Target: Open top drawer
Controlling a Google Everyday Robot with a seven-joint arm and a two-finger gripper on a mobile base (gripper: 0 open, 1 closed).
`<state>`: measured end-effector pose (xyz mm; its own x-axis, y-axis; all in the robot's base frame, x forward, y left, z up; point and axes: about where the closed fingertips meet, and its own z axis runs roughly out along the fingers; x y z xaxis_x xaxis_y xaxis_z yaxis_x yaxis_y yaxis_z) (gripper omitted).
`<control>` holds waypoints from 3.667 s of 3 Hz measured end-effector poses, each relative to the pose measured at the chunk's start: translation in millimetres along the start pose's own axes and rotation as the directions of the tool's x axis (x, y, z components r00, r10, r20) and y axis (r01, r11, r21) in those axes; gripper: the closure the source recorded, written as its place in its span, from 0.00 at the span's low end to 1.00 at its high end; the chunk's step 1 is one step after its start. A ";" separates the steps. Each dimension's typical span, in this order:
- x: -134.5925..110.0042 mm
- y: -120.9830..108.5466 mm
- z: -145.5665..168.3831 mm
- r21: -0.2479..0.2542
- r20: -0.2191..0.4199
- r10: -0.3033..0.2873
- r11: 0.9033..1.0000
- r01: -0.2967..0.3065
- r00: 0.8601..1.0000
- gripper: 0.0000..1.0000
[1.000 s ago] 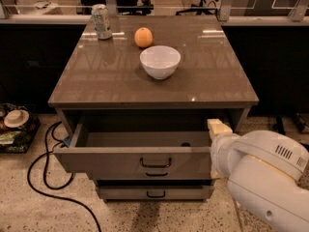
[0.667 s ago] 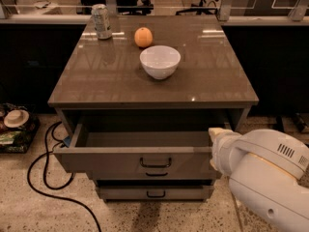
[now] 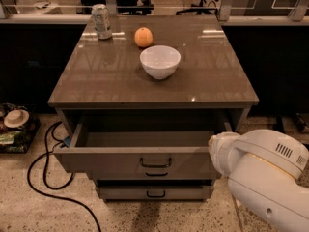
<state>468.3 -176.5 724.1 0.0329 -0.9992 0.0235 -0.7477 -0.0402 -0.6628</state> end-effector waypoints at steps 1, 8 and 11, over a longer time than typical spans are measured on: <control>-0.4 0.7 0.9 -0.002 0.001 -0.001 1.000 0.001 1.000 1.00; 1.9 -52.4 82.8 -0.197 0.085 -0.081 0.976 0.096 0.993 1.00; -1.5 16.7 63.8 -0.299 0.061 -0.097 0.948 0.110 0.993 1.00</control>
Offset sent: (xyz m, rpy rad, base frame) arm 0.0148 0.0008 -0.0041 0.0104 0.0090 0.0234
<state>498.0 -175.4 665.2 0.1451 -0.9885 0.0420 -0.9033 -0.1497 -0.4020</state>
